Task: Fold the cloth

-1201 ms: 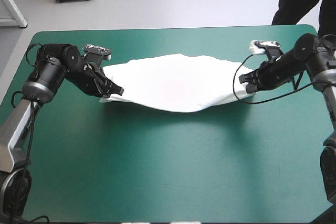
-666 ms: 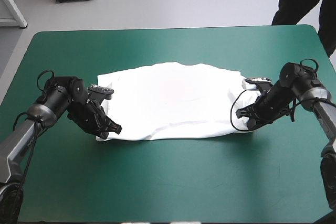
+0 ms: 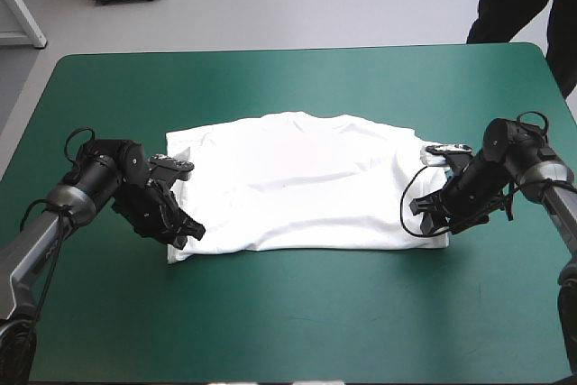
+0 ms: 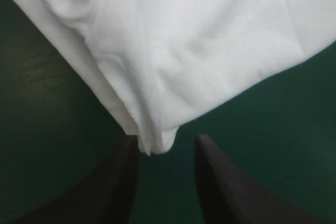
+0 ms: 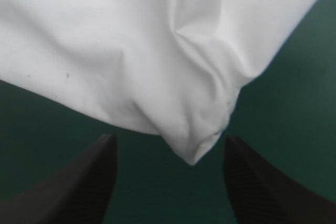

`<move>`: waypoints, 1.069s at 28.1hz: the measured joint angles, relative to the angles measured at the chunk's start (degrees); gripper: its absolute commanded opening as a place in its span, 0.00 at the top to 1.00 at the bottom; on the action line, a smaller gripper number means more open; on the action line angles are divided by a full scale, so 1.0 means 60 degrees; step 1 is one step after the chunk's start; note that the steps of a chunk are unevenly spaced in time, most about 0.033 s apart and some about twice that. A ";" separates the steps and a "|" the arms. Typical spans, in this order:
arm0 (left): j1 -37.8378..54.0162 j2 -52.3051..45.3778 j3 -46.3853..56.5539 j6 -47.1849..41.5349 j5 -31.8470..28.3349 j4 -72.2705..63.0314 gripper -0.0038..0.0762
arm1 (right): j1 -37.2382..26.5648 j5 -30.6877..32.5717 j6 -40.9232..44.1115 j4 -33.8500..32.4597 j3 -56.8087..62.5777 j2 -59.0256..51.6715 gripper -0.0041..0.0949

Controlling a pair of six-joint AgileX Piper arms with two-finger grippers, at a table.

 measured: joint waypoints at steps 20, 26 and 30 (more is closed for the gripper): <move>0.0000 -0.1943 -0.1997 0.0408 -0.0964 -0.1552 0.38 | 0.0000 -0.0749 0.1499 -0.1669 -0.1452 -0.1030 0.28; 0.0000 -0.1000 -0.1997 0.0315 -0.0964 -0.1307 0.38 | 0.0000 -0.0880 0.1425 -0.1206 -0.2038 -0.0387 0.28; 0.0000 -0.0659 -0.1997 0.0123 -0.0954 -0.0989 0.38 | 0.0000 -0.0912 0.1269 -0.0927 -0.2189 -0.0024 0.28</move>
